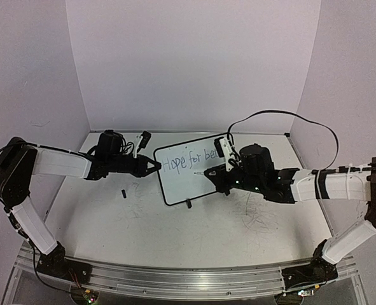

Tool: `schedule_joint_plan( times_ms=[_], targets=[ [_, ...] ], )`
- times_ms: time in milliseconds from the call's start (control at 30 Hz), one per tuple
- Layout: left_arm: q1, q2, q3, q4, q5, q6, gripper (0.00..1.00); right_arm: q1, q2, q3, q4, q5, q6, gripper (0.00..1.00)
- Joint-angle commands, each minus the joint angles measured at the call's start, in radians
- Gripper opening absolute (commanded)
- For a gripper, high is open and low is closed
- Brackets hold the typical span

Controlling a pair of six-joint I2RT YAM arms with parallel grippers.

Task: Write a sentence on the whiteboard

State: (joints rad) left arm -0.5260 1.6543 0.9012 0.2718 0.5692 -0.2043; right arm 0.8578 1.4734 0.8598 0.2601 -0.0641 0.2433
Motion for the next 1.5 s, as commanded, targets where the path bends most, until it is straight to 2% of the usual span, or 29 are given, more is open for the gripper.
schedule_joint_plan(
  times_ms=[0, 133, 700, 867, 1200, 1467],
  targets=[
    [-0.005, -0.005, 0.021, 0.021, -0.008, 0.017, 0.07, 0.026, 0.037, 0.063, 0.011, 0.032, 0.016, 0.0],
    [-0.008, -0.005, 0.019, 0.019, -0.012, 0.021, 0.0, 0.029, 0.046, 0.071, 0.011, 0.036, 0.016, 0.0],
    [-0.024, -0.021, 0.01, 0.019, -0.043, 0.036, 0.0, 0.032, 0.103, 0.118, 0.026, 0.019, 0.028, 0.0],
    [-0.023, -0.021, 0.01, 0.02, -0.047, 0.036, 0.0, 0.076, 0.165, 0.164, 0.026, -0.003, -0.02, 0.0],
    [-0.023, -0.021, 0.005, 0.02, -0.049, 0.037, 0.0, 0.133, 0.263, 0.219, 0.0, 0.041, -0.034, 0.0],
    [-0.023, -0.018, 0.004, 0.02, -0.05, 0.04, 0.0, 0.16, 0.289, 0.243, -0.029, 0.158, -0.017, 0.0]
  ],
)
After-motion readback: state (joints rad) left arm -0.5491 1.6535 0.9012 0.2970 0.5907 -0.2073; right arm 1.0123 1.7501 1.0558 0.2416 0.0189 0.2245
